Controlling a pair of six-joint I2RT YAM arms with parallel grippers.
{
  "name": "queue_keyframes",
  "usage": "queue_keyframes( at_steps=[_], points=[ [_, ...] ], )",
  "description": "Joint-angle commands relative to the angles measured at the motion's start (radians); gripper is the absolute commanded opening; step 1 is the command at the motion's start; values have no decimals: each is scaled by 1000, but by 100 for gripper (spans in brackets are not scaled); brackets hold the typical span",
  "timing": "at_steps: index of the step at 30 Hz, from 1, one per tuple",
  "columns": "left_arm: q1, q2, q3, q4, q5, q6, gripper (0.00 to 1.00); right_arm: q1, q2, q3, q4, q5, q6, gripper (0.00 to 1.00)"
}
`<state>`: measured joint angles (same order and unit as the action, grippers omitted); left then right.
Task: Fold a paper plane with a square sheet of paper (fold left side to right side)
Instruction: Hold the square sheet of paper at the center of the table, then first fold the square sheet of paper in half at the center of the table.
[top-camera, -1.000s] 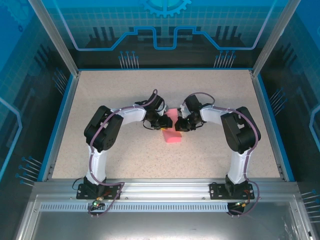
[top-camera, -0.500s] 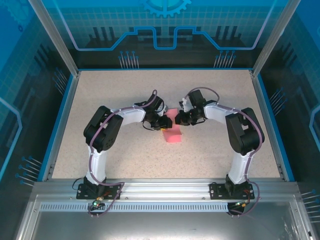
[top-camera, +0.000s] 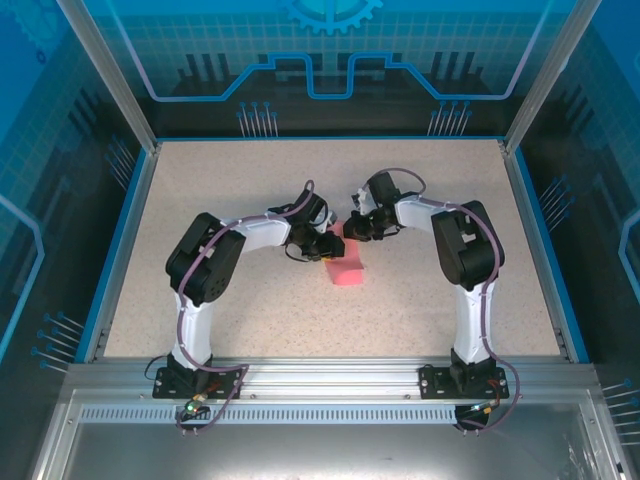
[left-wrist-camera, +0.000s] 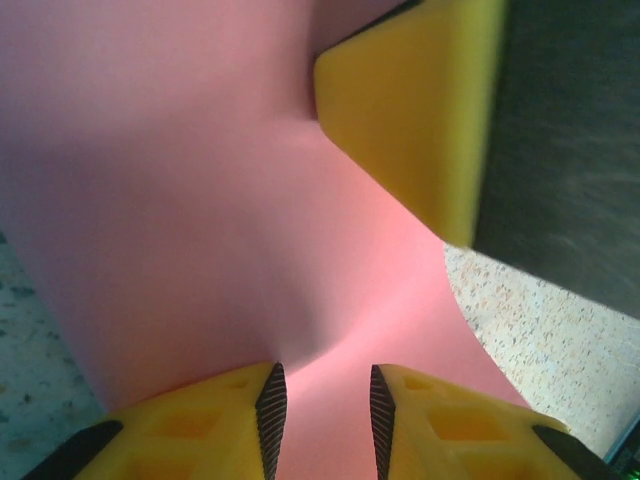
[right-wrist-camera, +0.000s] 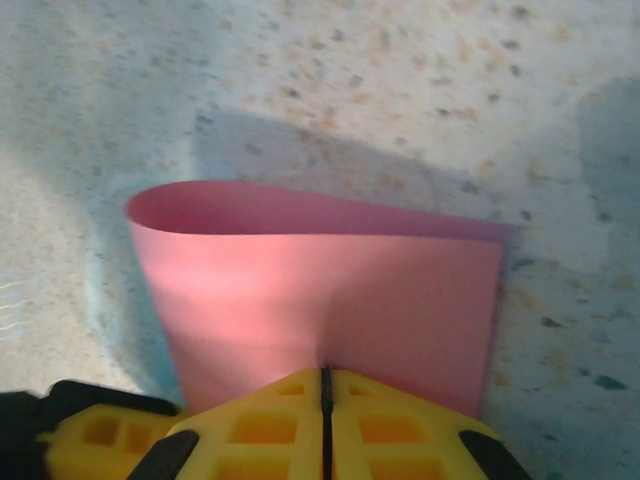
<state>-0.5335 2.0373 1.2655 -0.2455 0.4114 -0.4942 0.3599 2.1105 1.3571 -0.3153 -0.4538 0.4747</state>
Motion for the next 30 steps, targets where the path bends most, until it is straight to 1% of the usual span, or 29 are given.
queue_keyframes(
  at_steps=[1, 8, 12, 14, 18, 30],
  points=[
    [-37, -27, -70, -60, -23, 32, 33, 8, 32, 33, -90, 47, 9, 8],
    [-122, -98, -163, -42, -19, 49, 34, 8, 46, 28, -128, 79, 11, 8],
    [-185, -142, -172, -97, -56, 81, 36, 8, 52, 27, -134, 84, 12, 8],
    [-201, -166, -190, -92, -48, 78, 37, 7, 54, 27, -138, 88, 12, 8],
    [-226, -190, -212, -89, -39, 80, 38, 9, 56, 25, -138, 94, 15, 8],
    [-242, -199, -228, -66, 4, 93, 43, 6, 57, 22, -128, 83, 24, 8]
  ],
)
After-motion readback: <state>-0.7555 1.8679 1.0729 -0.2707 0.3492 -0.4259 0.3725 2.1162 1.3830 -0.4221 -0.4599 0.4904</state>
